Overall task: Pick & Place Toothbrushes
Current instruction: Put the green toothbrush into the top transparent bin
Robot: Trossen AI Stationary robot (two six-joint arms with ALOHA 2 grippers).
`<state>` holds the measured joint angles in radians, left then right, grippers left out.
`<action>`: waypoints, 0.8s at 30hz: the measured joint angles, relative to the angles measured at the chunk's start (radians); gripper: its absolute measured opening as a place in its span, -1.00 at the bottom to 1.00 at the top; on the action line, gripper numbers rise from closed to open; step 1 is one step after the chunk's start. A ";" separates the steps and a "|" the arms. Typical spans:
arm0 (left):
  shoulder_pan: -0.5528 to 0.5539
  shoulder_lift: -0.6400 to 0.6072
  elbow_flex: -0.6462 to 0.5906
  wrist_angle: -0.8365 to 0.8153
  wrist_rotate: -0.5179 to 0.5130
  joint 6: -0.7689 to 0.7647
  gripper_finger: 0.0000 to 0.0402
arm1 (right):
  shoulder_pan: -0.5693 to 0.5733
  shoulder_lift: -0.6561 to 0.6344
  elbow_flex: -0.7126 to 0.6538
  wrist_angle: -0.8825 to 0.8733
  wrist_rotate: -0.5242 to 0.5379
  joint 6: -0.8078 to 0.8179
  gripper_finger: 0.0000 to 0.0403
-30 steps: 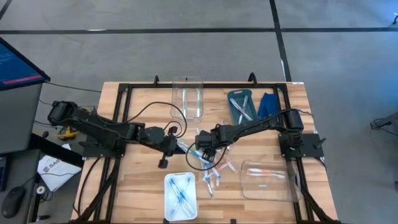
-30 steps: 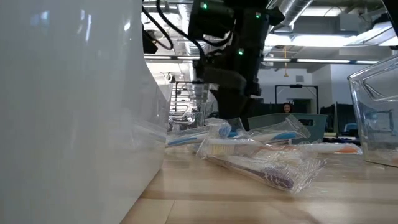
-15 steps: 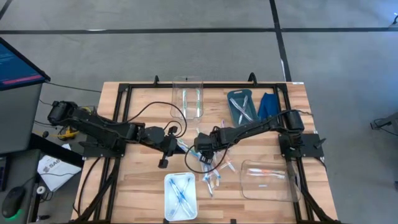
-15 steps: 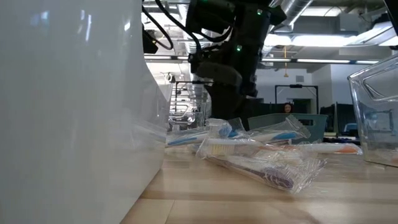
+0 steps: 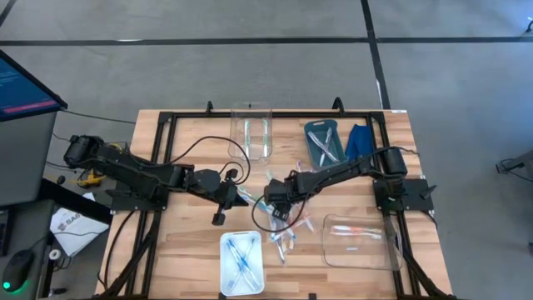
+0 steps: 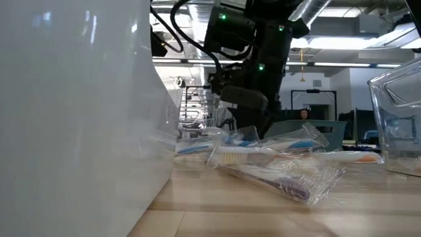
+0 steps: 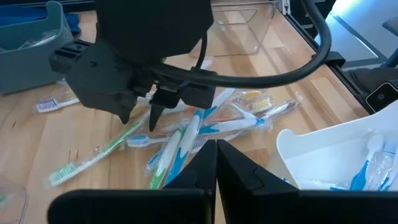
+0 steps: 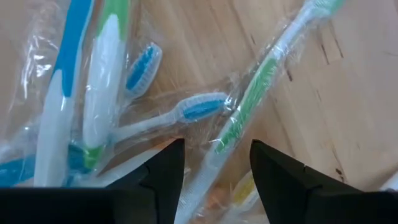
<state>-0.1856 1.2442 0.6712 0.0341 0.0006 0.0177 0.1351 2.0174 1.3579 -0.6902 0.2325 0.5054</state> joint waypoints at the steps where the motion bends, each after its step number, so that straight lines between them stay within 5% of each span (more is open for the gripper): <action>1: 0.000 0.000 0.000 0.000 0.000 0.000 -0.99 | -0.001 0.000 -0.001 0.000 0.000 0.000 -0.14; 7: 0.000 0.000 0.000 0.000 0.000 0.000 -0.99 | -0.017 0.000 -0.001 0.003 0.000 0.001 -0.30; 17: 0.000 0.000 0.000 0.000 0.000 0.000 -0.99 | -0.027 0.000 -0.001 0.003 0.002 0.001 -0.92; 24: 0.000 0.000 0.000 0.000 0.000 0.000 -0.99 | -0.027 0.000 -0.001 0.002 0.003 0.001 -0.88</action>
<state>-0.1860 1.2442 0.6712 0.0341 0.0006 0.0177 0.1081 2.0174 1.3571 -0.6880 0.2359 0.5060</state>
